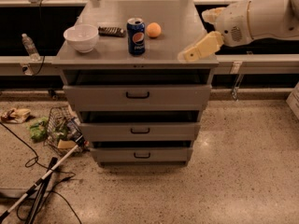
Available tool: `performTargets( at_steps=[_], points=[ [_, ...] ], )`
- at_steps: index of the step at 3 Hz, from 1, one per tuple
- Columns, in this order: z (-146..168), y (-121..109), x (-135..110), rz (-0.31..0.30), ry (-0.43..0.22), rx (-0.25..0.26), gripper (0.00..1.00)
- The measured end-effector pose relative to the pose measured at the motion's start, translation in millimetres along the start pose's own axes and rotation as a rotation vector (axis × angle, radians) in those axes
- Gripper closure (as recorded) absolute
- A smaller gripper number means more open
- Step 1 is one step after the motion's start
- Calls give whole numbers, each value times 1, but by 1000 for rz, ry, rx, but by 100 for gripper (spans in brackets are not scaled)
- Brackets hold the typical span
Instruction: Pick pepsi can
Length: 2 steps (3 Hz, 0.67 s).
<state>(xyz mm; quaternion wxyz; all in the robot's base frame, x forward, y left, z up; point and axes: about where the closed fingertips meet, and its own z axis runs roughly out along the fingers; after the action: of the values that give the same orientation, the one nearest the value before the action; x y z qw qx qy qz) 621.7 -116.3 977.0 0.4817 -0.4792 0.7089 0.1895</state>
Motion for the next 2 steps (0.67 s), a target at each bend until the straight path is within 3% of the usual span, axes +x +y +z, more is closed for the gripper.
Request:
performTargets(
  at_steps=[1,2],
  points=[
    [43,-31,-29,55,-186,28,0],
    [41,-27,-27,48,-168,23,0]
  ],
)
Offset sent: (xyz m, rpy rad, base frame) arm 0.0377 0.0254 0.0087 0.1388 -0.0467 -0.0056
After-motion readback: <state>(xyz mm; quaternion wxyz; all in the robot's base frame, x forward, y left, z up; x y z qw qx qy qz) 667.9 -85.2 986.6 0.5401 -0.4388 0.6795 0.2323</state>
